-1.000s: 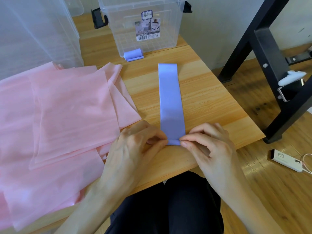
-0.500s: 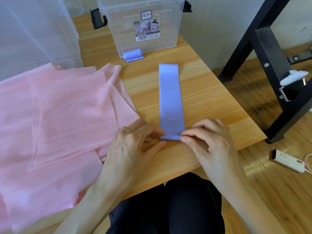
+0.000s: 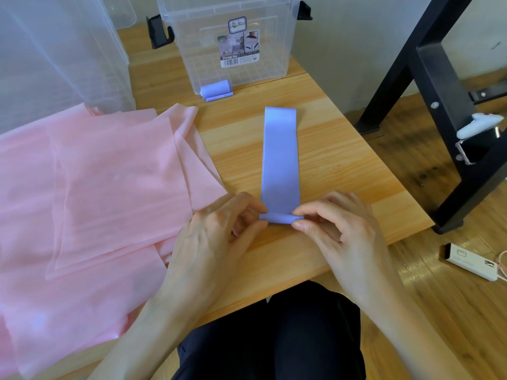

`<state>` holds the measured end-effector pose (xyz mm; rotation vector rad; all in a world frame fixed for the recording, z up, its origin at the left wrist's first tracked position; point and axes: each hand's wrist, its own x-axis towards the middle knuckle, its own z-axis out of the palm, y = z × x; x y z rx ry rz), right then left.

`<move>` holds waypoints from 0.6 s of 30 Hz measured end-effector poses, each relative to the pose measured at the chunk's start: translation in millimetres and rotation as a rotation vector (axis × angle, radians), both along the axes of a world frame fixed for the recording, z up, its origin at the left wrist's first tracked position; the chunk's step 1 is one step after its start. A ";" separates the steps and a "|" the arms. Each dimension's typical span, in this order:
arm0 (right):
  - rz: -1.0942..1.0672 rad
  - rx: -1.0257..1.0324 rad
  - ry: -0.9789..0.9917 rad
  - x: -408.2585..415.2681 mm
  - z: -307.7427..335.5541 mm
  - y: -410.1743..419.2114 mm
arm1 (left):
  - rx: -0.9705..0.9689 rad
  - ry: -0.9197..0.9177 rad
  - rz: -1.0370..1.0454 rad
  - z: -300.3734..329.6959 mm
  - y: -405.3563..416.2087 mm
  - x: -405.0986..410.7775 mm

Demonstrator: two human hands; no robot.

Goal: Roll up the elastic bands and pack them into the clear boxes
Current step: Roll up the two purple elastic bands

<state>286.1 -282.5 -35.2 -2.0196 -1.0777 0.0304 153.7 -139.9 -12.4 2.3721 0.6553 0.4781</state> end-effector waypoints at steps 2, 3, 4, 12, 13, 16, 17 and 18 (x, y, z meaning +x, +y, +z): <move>0.008 0.009 0.066 -3.1 5.9 -2.1 | -0.128 -0.022 0.017 3.7 -4.3 0.2; 0.014 0.013 0.105 -4.2 9.0 -3.2 | -0.245 -0.031 0.024 6.2 -5.7 0.8; 0.022 0.013 0.140 -4.9 11.9 -4.1 | -0.383 -0.042 0.028 8.1 -5.8 1.6; 0.039 0.097 0.583 -10.4 27.0 -11.0 | -0.955 -0.208 0.122 15.7 -5.2 4.9; 0.038 0.130 0.655 -11.5 27.9 -11.5 | -0.979 -0.224 0.133 15.7 -6.4 5.1; 0.019 0.227 0.871 -15.0 30.9 -12.2 | -1.084 -0.273 0.158 15.9 -9.9 5.1; 0.015 0.245 0.934 -15.9 31.9 -12.4 | -1.113 -0.287 0.159 17.2 -11.0 5.3; 0.013 0.258 0.984 -16.8 32.9 -12.8 | -1.129 -0.296 0.156 18.2 -11.7 5.3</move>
